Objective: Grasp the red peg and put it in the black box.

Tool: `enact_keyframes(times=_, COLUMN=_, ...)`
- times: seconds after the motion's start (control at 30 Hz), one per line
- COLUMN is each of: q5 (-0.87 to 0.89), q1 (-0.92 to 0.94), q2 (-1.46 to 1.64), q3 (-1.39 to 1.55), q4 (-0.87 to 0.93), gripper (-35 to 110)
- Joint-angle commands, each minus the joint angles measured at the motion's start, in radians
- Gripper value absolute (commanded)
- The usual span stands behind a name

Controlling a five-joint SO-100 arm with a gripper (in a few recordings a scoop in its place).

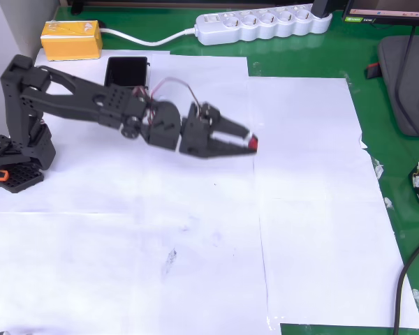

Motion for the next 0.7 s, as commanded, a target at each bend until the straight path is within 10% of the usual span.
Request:
enact_keyframes(times=0.0, q5=-0.008, q1=-0.026, q2=-0.176, q3=0.103, q4=0.055, gripper=0)
enact_keyframes(times=0.67, q5=0.048, q1=-0.316, q2=-0.561, q3=-0.009, q4=0.423, gripper=0)
